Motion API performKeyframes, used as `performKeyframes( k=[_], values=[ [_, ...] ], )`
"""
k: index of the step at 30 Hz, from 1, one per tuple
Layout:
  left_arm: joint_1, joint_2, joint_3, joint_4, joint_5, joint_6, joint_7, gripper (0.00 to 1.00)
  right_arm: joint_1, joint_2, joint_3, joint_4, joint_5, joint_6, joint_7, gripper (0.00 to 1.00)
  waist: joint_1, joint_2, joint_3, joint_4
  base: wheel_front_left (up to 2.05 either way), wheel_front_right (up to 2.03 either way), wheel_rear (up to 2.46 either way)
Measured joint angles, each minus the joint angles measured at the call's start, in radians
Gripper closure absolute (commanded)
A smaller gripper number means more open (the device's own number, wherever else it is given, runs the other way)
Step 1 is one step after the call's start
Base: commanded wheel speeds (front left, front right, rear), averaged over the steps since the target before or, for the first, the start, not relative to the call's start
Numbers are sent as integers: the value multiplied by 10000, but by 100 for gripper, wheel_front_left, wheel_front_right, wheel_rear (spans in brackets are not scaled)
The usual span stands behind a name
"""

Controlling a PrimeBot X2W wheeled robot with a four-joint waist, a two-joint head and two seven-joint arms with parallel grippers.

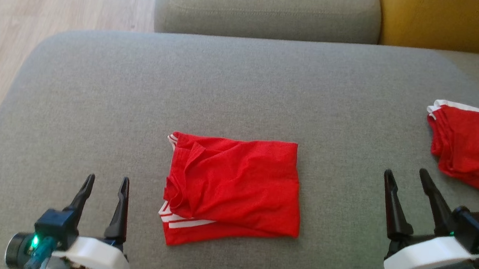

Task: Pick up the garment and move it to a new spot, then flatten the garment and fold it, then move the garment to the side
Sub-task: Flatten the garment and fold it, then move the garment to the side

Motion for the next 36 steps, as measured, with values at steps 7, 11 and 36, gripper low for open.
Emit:
performKeyframes(
  k=[7,11,36],
  values=[
    [199,125,4,-226,-2,98,90,0,223,42,-6,-190,-84,0,134,0,0,0,-174,-18,0,0,0],
    [199,142,6,-234,-2,180,98,0,222,63,-8,-222,-84,0,213,0,0,0,-176,-21,0,0,0],
    [139,215,-35,-232,-107,353,96,0,201,90,21,-151,-86,0,211,0,0,0,-155,50,0,0,0]
  ],
)
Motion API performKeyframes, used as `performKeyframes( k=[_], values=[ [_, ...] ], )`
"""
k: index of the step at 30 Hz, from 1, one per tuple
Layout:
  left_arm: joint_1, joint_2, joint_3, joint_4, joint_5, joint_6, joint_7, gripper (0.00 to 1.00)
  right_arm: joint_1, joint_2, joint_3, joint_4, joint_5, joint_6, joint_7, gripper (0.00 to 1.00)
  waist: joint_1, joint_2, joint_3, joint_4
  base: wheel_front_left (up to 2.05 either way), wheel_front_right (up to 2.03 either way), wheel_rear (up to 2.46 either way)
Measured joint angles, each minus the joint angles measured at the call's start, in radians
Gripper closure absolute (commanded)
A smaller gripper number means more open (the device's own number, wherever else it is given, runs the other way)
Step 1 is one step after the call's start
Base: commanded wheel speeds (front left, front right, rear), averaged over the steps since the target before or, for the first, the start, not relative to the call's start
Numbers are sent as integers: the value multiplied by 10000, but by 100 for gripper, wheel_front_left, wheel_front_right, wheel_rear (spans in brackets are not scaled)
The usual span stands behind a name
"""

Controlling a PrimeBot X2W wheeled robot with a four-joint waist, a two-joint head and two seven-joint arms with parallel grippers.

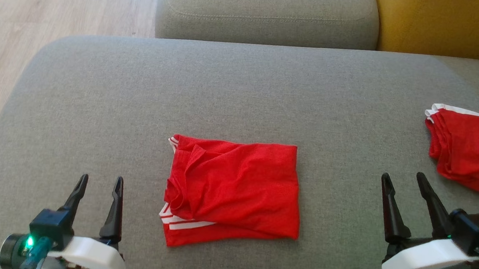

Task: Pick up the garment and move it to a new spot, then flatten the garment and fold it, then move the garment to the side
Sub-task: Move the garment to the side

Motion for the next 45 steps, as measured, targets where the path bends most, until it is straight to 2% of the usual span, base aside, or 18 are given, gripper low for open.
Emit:
performKeyframes(
  k=[7,14,25,33,34,35,36,40,45],
  values=[
    [-20,36,-67,-8,-77,8,-12,0,-1,0,-21,2,-2,0,0,0,0,0,78,53,0,0,0],
    [-576,59,-169,-123,-100,4,-117,0,-339,0,56,399,-84,0,88,0,0,0,689,216,0,0,0],
    [-2196,-169,-621,115,-98,-261,-518,0,-1907,-42,1526,2863,215,0,178,0,0,0,2080,915,0,0,0],
    [-2638,-359,-604,424,-98,-282,-719,0,-2734,-163,1996,4477,368,0,523,0,0,0,2677,1323,0,0,0],
    [-2656,-362,-596,437,-98,-280,-719,0,-2877,-171,2071,4564,374,0,602,50,0,0,2723,1333,0,0,0],
    [-2663,-362,-579,462,-98,-274,-721,0,-3025,-186,2153,4619,430,0,709,88,0,0,2750,1317,0,0,0],
    [-2665,-362,-570,495,-98,-272,-727,0,-3166,-194,2220,4690,476,0,719,100,0,0,2762,1286,0,0,0],
    [-2673,-366,-533,545,-98,-270,-732,0,-3421,-238,2608,4738,401,0,884,100,0,0,2773,1093,0,0,0],
    [-2672,-362,-403,393,-67,-267,-734,0,-3475,-970,3003,4082,-236,2,1012,100,0,0,2682,623,0,0,0]
  ],
)
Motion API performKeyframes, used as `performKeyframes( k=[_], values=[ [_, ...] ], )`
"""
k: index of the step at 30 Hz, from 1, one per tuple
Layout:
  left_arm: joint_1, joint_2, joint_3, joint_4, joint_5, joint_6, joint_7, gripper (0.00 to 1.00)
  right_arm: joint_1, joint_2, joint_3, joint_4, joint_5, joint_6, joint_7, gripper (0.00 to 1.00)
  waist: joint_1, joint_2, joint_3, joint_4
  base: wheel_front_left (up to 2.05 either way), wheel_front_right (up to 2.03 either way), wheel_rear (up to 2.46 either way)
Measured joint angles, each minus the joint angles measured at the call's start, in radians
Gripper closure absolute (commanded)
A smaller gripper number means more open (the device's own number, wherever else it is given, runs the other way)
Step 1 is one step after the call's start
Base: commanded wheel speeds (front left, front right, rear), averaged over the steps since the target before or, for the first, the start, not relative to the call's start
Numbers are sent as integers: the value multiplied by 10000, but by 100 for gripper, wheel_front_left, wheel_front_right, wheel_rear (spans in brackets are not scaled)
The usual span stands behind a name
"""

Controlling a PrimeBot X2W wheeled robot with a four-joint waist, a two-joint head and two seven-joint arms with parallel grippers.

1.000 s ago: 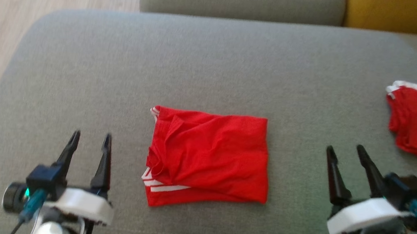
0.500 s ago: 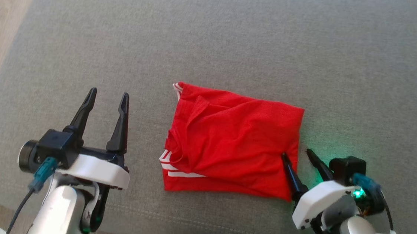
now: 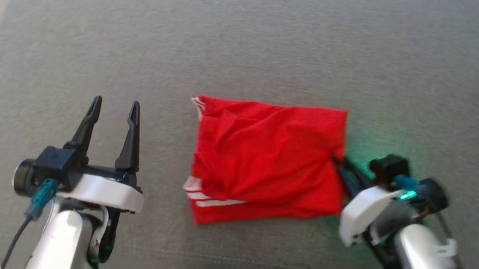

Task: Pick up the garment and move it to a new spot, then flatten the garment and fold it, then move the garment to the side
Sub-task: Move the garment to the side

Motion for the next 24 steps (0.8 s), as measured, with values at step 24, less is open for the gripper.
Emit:
performKeyframes(
  k=[24],
  values=[
    [-1036,476,-215,-805,451,-251,75,0,-2827,-4702,-2303,-1906,127,-2,1478,100,2,0,1621,-2796,0,0,0]
  ],
)
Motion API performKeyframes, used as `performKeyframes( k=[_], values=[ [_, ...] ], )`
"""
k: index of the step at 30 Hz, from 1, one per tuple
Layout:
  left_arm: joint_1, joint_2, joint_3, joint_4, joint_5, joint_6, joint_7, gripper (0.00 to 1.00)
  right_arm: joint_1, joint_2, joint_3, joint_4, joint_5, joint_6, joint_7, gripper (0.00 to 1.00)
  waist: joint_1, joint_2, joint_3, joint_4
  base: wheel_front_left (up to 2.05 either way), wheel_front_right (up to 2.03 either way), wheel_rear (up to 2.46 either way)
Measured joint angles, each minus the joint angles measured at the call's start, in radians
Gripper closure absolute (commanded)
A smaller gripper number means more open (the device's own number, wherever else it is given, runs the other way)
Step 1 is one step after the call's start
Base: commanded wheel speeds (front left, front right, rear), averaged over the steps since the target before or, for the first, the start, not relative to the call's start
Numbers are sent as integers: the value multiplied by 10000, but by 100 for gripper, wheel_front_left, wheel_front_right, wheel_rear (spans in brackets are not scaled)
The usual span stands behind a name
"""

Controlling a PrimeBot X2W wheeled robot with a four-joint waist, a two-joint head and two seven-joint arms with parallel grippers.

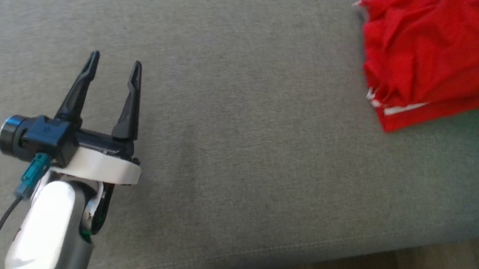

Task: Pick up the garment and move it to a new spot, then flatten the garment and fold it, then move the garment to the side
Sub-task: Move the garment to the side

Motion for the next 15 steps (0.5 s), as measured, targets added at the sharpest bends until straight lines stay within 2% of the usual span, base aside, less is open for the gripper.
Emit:
performKeyframes(
  k=[5,13,14,15],
  values=[
    [-12,132,10,4,0,0,33,0,-115,-589,-393,290,320,0,-50,100,-1,0,221,-301,0,0,0],
    [-284,242,-23,-71,4,-2,121,0,-740,-637,-1045,865,876,0,-721,100,-2,0,604,-540,0,0,0],
    [-284,242,-23,-71,4,-2,121,0,-740,-637,-1045,865,876,0,-721,94,-2,0,604,-540,0,0,0],
    [-305,270,-25,-94,4,-2,121,0,-737,-525,-1156,1007,932,2,-746,75,-1,0,646,-591,0,0,0]
  ],
)
